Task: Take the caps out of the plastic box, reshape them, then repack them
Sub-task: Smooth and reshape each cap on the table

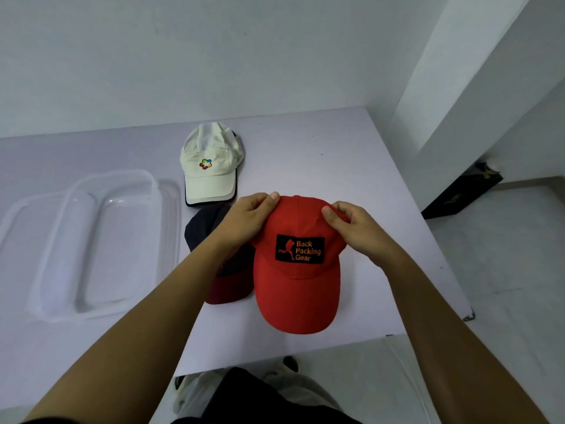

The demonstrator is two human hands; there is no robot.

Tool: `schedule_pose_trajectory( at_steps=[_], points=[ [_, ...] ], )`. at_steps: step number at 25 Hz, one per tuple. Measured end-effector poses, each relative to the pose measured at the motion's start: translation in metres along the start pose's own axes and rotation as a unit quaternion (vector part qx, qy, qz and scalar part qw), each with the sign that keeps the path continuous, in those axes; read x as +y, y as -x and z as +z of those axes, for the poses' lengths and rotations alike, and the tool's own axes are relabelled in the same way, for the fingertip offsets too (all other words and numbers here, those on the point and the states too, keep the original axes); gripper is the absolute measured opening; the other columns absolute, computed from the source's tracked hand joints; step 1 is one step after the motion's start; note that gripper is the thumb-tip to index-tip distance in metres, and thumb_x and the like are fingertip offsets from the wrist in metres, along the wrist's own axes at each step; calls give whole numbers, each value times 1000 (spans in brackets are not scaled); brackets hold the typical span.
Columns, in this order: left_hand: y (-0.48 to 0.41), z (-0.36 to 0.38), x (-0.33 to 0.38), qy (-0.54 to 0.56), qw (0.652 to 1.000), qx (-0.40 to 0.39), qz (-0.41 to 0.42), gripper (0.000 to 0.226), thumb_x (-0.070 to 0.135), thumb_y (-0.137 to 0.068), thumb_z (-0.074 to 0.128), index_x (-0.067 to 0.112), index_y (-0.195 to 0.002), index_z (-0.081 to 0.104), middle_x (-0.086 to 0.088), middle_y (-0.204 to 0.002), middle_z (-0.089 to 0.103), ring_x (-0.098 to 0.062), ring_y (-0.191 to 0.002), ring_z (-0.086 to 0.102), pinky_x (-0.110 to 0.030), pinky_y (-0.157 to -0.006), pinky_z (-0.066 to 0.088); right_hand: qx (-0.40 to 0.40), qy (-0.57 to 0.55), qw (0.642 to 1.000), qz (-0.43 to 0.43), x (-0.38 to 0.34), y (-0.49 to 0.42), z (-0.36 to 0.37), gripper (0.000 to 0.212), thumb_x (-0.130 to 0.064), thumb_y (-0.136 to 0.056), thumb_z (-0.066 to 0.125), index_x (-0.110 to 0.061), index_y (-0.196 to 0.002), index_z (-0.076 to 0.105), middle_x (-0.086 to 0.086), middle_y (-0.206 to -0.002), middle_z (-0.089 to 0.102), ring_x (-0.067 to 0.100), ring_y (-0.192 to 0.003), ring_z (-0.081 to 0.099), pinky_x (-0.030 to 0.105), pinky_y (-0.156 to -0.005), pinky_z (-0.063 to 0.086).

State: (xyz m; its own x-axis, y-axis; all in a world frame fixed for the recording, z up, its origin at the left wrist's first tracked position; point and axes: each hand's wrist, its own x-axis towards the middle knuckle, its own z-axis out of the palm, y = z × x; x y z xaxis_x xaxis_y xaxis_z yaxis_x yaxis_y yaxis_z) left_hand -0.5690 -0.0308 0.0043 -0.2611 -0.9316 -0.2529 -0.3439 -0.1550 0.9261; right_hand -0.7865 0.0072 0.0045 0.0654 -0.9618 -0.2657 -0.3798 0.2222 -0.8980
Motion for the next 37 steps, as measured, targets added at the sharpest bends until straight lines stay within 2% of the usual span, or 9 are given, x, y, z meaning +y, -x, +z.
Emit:
schedule_pose_trajectory(
  at_steps=[3, 6, 10, 15, 20, 27, 31, 34, 37],
  points=[
    [-20, 17, -16, -70, 996, 51, -11, 44, 39, -98, 43, 13, -63, 43, 4, -57, 40, -10, -54, 38, -27, -55, 32, -29, 60, 997, 29, 19, -20, -6, 59, -56, -93, 33, -3, -100, 57, 21, -101, 63, 35, -94, 58, 46, -91, 48],
    [-48, 35, -34, -169, 983, 72, -15, 43, 36, -100, 38, 13, -63, 38, 3, -58, 41, -11, -55, 39, -21, -51, 30, -1, 27, 998, 52, 36, -43, 0, 46, -45, -99, 26, -13, -113, 55, -2, -103, 59, 12, -95, 55, 27, -88, 42],
    [-89, 53, -55, -209, 975, 65, -46, 46, 31, -101, 37, 13, -59, 33, 0, -57, 41, -17, -59, 40, -30, -59, 26, 82, 104, 989, 60, 66, -80, 3, 44, -41, -98, 36, -6, -73, 48, 2, -69, 48, 14, -64, 44, 29, -59, 34],
    [-111, 59, -78, -210, 968, 117, -68, 47, 30, -100, 39, 11, -58, 35, 1, -54, 39, -11, -50, 36, -29, -52, 19, 93, 191, 977, 35, 95, -109, 1, 48, -42, -96, 42, -12, -58, 37, 1, -58, 41, 18, -58, 41, 30, -56, 31],
    [-124, 63, -77, -180, 978, 54, -86, 44, 37, -99, 33, 11, -65, 41, 0, -62, 46, -16, -63, 44, -26, -57, 33, -86, 97, 985, 111, 89, -129, -3, 55, -53, -96, 31, -11, -109, 64, 5, -115, 65, 20, -111, 58, 35, -99, 42],
    [-139, 61, -79, -175, 981, 77, -39, 31, 34, -101, 33, 13, -84, 48, 4, -68, 50, -19, -69, 51, -24, -56, 34, -111, 70, 988, 79, 82, -152, 1, 47, -44, -99, 30, -13, -119, 57, 2, -119, 62, 17, -110, 57, 30, -99, 42],
    [-125, 59, -59, -186, 974, 130, -8, 34, 29, -102, 33, 14, -127, 50, -10, -118, 63, -28, -114, 56, -24, -86, 38, 10, 105, 994, 27, 83, -142, -4, 39, -36, -101, 30, -11, -106, 59, -3, -102, 62, 13, -96, 57, 15, -79, 41],
    [-76, 61, -50, -146, 971, 170, 79, 49, 3, -96, 38, 11, -143, 34, -8, -143, 46, -20, -127, 46, -15, -99, 32, 160, 100, 982, -25, 94, -94, -8, 30, -12, -99, 35, -14, -120, 57, -9, -115, 56, 6, -110, 52, 8, -91, 36],
    [-6, 87, -92, -186, 976, 78, 80, 79, -7, -80, 47, 16, -149, 17, -6, -154, 26, -18, -139, 30, -33, -112, 33, 81, 71, 994, 0, 131, -30, 5, 70, 7, -76, 49, -31, -133, 38, -8, -138, 41, 7, -130, 39, 24, -109, 32]
  ],
)
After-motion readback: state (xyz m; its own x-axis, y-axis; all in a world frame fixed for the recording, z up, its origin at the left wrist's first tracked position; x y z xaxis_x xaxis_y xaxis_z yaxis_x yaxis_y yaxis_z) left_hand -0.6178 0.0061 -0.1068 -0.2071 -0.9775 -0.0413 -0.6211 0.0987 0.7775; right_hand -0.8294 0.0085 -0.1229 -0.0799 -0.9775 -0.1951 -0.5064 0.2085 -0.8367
